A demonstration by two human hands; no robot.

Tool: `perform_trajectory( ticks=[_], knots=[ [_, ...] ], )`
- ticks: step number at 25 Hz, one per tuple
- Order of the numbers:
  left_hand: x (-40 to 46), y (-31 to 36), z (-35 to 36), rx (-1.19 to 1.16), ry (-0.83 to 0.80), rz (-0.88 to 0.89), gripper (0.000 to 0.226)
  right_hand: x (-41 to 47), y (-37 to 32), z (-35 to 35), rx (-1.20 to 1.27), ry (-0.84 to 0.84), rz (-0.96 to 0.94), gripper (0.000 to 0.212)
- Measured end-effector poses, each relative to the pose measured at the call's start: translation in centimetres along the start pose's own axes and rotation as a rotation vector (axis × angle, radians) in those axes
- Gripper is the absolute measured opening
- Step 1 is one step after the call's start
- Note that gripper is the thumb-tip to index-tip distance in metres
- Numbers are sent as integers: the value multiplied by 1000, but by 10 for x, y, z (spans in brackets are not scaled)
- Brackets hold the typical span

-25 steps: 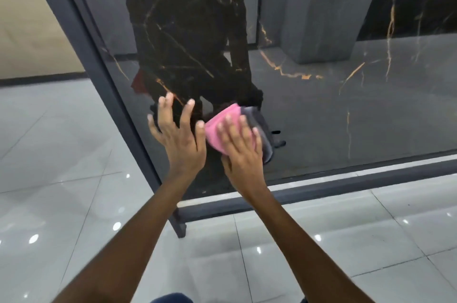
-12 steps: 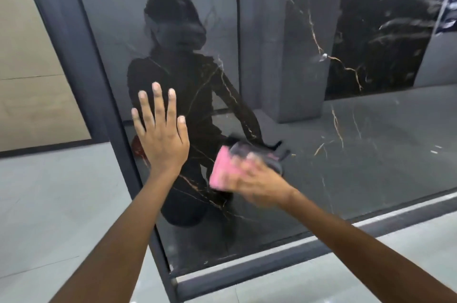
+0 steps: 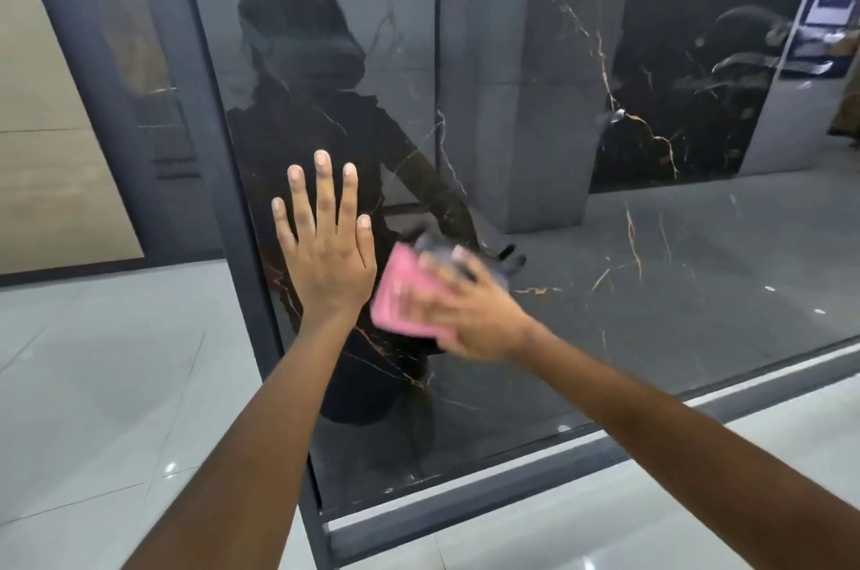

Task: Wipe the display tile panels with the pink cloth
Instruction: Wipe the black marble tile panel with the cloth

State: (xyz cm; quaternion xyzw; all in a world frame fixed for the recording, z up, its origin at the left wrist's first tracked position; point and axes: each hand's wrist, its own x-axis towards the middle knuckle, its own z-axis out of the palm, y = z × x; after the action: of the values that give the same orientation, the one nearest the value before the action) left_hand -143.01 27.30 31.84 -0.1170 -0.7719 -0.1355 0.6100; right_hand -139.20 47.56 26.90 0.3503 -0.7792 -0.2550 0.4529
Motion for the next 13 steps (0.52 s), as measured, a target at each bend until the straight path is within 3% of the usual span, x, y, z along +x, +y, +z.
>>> perform_trajectory(
  ticks=[2, 3, 5, 8, 9, 10, 13],
  knots=[
    [-1, 2, 1, 29, -24, 27, 55, -29, 2, 3, -77, -206, -270, 81],
    [0, 2, 2, 46, -41, 44, 57, -31, 23, -2, -99, -182, -252, 82],
    [0, 0, 3, 78, -64, 67, 59, -19, 74, -21, -82, -46, 68, 79],
    [0, 5, -3, 26, -61, 0, 57, 5, 117, -56, 132, 257, 799, 76],
    [4, 14, -9, -32, -37, -68, 54, 11, 106, -56, 184, 296, 873, 75],
    [14, 27, -16, -101, 3, -144, 50, 14, 86, -50, 202, 281, 786, 73],
    [74, 70, -32, -278, 60, -179, 45, -6, 35, -26, 89, 37, 68, 66]
  ],
)
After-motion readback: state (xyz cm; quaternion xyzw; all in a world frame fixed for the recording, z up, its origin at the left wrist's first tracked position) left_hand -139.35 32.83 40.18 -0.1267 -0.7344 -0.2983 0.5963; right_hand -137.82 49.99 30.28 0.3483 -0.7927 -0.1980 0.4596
